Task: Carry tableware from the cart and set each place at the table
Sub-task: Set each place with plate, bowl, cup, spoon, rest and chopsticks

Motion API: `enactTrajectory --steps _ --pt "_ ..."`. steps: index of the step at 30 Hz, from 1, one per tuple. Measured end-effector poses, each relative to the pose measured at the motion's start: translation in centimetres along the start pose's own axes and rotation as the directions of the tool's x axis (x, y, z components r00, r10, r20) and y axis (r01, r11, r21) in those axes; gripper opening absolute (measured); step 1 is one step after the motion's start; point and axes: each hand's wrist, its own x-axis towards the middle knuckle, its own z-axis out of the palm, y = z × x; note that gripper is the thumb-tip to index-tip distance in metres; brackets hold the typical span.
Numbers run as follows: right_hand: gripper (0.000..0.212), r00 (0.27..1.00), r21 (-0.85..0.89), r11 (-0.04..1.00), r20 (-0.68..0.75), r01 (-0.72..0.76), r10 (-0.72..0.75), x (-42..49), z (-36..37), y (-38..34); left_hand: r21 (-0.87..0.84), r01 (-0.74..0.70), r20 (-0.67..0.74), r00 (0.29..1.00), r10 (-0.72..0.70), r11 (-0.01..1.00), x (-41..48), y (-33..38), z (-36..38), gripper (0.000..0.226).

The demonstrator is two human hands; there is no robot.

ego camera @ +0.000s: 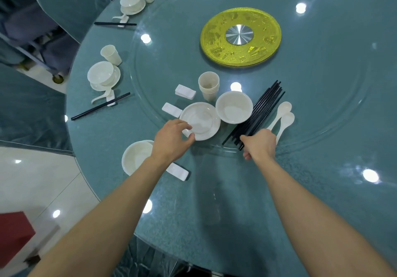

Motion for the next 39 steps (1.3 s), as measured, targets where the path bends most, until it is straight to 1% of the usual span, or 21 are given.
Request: enactTrajectory --steps 2,7,10,13,15,18,21,24,28,31,35,37,39 --pt "0.032 1.0 0.006 1.0 0.003 -0.004 0.004 0.1 0.1 -0.2 -0.002 -0.002 0.004 1.0 0.002 1.0 -0.1 0.0 0.0 0.031" --pt "0.037 0.999 -0.022 0.999 -0.04 0.023 -0.024 -0.4 0.5 0.3 -0.018 -0.004 -0.006 1.0 0.004 1.0 -0.6 0.5 -0.2 0.029" --pt "0.035 0.994 -0.036 0.997 -0.081 0.074 -0.077 -1.1 0.9 0.9 -0.11 0.009 0.005 1.0 -0.008 0.994 -1.0 1.6 -0.2 0.022" --pt "0.031 0.982 -0.033 0.99 -0.121 0.14 -0.143 -2.2 1.3 1.2 -0.257 0.027 0.041 0.999 -0.017 0.966 -1.4 2.6 0.0 0.014" --pt "0.029 0.973 -0.01 0.984 -0.144 0.18 -0.179 -3.2 1.6 1.2 -0.382 0.061 0.082 0.996 -0.032 0.922 -1.5 3.3 0.2 0.012" --pt "0.025 0.956 0.023 0.967 -0.155 0.254 -0.248 -5.1 2.3 1.8 -0.583 0.139 0.162 0.985 -0.054 0.8 -1.7 3.9 0.4 0.013" --pt "0.026 0.937 0.035 0.944 -0.142 0.328 -0.32 -7.3 3.2 2.6 -0.681 0.168 0.199 0.979 -0.041 0.712 -2.6 4.1 0.4 0.015" --pt "0.03 0.911 0.05 0.912 -0.09 0.407 -0.402 -9.9 4.7 3.1 -0.751 0.245 0.271 0.961 -0.053 0.613 -4.1 3.5 0.4 0.019" --pt "0.026 0.866 0.066 0.869 0.07 0.491 -0.495 -12.9 6.9 3.4 -0.77 0.278 0.327 0.945 -0.019 0.574 -6.3 0.9 0.5 0.022" --pt "0.029 0.832 0.047 0.851 0.189 0.523 -0.522 -14.3 8.8 3.6 -0.789 0.326 0.362 0.932 -0.036 0.52 -8.3 -1.4 0.5 0.021" --pt "0.03 0.782 -0.049 0.815 0.321 0.577 -0.535 -16.1 11.1 3.4 -0.796 0.347 0.357 0.931 -0.078 0.496 -10.6 -4.5 0.6 0.02" --pt "0.026 0.76 -0.078 0.799 0.373 0.597 -0.532 -16.8 12.0 3.3 -0.78 0.338 0.346 0.934 -0.088 0.526 -11.4 -5.7 0.5 0.019" --pt "0.029 0.747 -0.091 0.786 0.393 0.612 -0.536 -17.3 12.8 3.4 -0.757 0.323 0.317 0.942 -0.113 0.568 -12.1 -6.9 0.5 0.015"
